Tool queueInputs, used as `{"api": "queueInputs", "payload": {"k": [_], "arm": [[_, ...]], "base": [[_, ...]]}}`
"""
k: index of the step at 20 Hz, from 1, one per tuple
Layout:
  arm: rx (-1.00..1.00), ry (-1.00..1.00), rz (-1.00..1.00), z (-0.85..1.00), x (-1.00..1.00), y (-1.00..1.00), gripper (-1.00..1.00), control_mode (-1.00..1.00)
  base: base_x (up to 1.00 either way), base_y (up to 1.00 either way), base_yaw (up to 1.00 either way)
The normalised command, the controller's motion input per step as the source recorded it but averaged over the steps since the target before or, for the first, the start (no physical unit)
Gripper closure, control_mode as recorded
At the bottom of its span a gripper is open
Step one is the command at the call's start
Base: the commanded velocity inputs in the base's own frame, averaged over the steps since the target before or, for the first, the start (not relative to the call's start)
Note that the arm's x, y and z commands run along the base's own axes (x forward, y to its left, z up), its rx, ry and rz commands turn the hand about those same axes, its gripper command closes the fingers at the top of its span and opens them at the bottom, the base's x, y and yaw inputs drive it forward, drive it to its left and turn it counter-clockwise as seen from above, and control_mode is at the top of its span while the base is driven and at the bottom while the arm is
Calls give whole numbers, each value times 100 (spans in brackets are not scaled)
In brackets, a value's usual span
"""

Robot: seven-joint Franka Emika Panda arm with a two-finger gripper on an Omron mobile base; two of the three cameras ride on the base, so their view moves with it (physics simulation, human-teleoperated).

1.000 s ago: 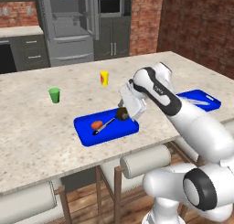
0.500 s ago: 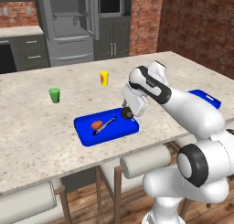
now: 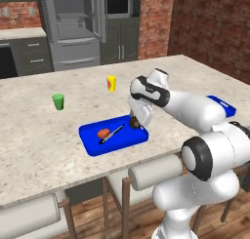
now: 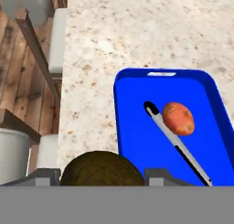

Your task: Gather the avocado and squash from the fridge and place them on a tray on the dining counter. Then gather the chicken drumsticks from the fridge and place them on the other tray.

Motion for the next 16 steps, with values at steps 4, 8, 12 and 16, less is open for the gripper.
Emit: {"api": "queueInputs", "payload": {"k": [4, 8, 12, 16], "arm": [[-8, 0, 0, -31, 42, 0, 100, -100], [-9, 0, 0, -34, 41, 0, 100, -100], [-8, 0, 0, -35, 39, 0, 100, -100], [-8, 0, 0, -40, 34, 2, 100, -100]], "base": [[0, 0, 0], [0, 0, 0], [0, 0, 0], [0, 0, 0]]}}
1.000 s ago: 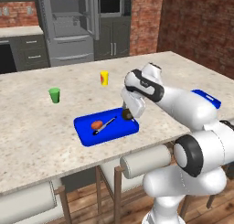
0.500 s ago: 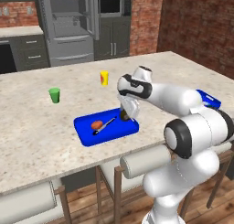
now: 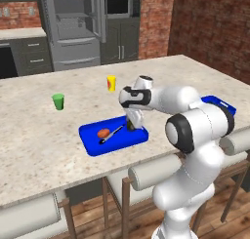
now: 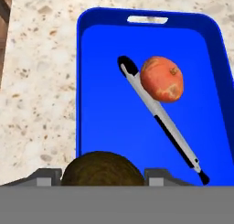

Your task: Gather the avocado and squash from the fridge and place them on a tray on the dining counter. Then gather the chicken drumsticks from the fridge and place them on the other tray.

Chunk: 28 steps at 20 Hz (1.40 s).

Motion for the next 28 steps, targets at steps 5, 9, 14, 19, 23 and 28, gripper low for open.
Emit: {"api": "queueInputs", "payload": {"k": [5, 9, 14, 19, 23, 28], "arm": [[-4, 0, 0, -36, 26, 13, 100, -100], [-1, 0, 0, -33, 22, 10, 100, -100], [0, 0, 0, -27, 21, 4, 100, -100], [0, 0, 0, -29, 23, 5, 100, -100], [0, 0, 0, -31, 21, 8, -100, -100], [0, -3, 0, -4, 4, 1, -100, -100]], "base": [[0, 0, 0], [0, 0, 0], [0, 0, 0], [0, 0, 0], [0, 0, 0], [0, 0, 0]]}}
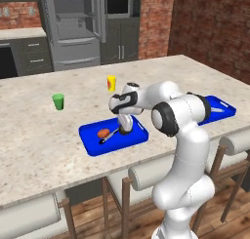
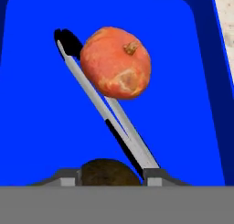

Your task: Gather the avocado and squash from the fridge and place them on a tray on the dining counter. Then gather the chicken drumsticks from the fridge and place them on the other tray.

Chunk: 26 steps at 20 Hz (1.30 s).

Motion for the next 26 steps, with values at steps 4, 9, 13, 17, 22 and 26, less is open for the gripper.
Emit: {"api": "queueInputs", "payload": {"k": [4, 9, 13, 17, 22, 26], "arm": [[0, -8, 0, 30, -36, -3, -100, -100], [0, -4, 0, 64, -51, -20, -100, -100], [4, -1, -1, 65, -54, -41, -100, -100], [10, -5, -9, 74, -71, -46, -100, -100], [12, -4, -18, 64, -82, -42, -100, -100], [13, -1, -33, 55, -83, -24, -100, -100]], "base": [[0, 0, 0], [0, 0, 0], [0, 0, 0], [0, 0, 0], [0, 0, 0], [0, 0, 0]]}}
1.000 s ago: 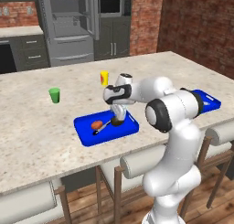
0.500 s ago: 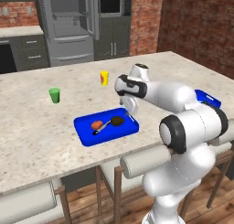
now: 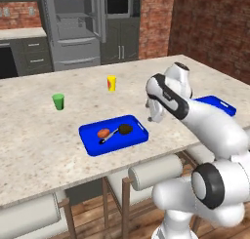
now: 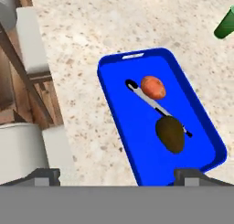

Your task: Gather the avocado and squash from the fridge and place them on a tray on the dining counter. Then gather the chicken drumsticks from the fridge and place them on the other tray.

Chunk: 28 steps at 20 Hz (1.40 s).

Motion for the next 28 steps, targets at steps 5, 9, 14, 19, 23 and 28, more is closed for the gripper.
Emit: {"api": "queueInputs", "payload": {"k": [5, 9, 14, 19, 23, 28], "arm": [[14, 0, -45, 51, -79, -15, -100, -100], [16, 0, -50, 51, -73, -7, -100, -100], [15, 0, -53, 38, -72, 0, -100, -100], [11, -3, -52, 17, -82, 0, -100, -100], [12, -1, -38, 31, -93, -7, -100, -100], [10, 0, -21, 45, -97, -26, -100, -100]], "base": [[0, 0, 0], [0, 0, 0], [0, 0, 0], [0, 0, 0], [0, 0, 0], [0, 0, 0]]}}
